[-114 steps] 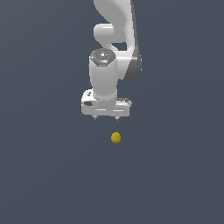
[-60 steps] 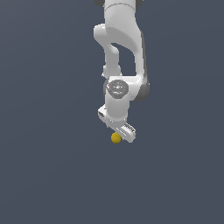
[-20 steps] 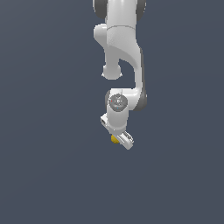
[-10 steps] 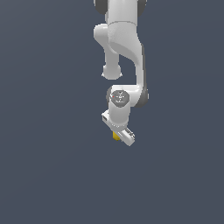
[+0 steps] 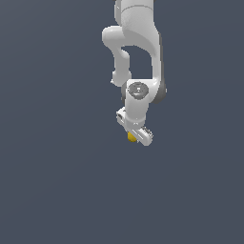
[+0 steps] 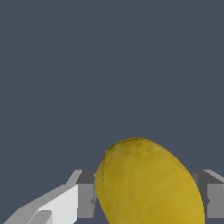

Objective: Pick up the object and move it to a goal position.

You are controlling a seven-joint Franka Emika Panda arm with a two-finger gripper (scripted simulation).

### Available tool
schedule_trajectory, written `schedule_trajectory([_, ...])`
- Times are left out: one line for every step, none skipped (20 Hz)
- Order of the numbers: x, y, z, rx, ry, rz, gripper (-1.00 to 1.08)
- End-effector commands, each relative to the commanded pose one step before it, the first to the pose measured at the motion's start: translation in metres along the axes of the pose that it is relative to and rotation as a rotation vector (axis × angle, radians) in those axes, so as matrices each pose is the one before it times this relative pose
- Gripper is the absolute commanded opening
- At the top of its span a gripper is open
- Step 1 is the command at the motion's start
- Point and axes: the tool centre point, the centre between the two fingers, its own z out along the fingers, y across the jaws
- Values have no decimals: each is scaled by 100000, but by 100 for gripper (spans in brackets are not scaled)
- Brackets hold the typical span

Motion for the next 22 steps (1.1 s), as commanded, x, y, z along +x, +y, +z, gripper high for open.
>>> schedule_trajectory([-1810, 564, -1195, 150, 65, -63, -100])
schedule_trajectory([-731, 241, -466, 0, 0, 0, -100])
schedule_trajectory([-708, 231, -453, 0, 0, 0, -100])
schedule_trajectory([-682, 221, -439, 0, 0, 0, -100])
schedule_trajectory([-654, 211, -422, 0, 0, 0, -100])
schedule_trajectory([-625, 200, -405, 0, 0, 0, -100])
schedule_trajectory([-594, 188, -387, 0, 0, 0, -100])
schedule_trajectory([-563, 176, -370, 0, 0, 0, -100])
schedule_trajectory([-530, 162, -351, 0, 0, 0, -100])
schedule_trajectory([-495, 149, -331, 0, 0, 0, -100])
schedule_trajectory([-457, 136, -307, 0, 0, 0, -100])
schedule_trajectory([-417, 123, -281, 0, 0, 0, -100])
schedule_trajectory([-375, 110, -254, -36, 56, 17, -100])
schedule_trajectory([-335, 96, -229, 0, 0, 0, -100])
schedule_trajectory([-294, 81, -204, 0, 0, 0, -100])
schedule_trajectory([-253, 67, -178, 0, 0, 0, -100])
schedule_trajectory([-213, 52, -153, 0, 0, 0, -100])
schedule_trajectory([-173, 38, -128, 0, 0, 0, -100])
schedule_trajectory([-133, 25, -102, 0, 0, 0, -100])
schedule_trajectory([-90, 16, -74, -23, 37, 21, -100])
schedule_trajectory([-56, 6, -46, 0, 0, 0, -100])
schedule_trajectory([-18, 2, -15, 0, 0, 0, -100])
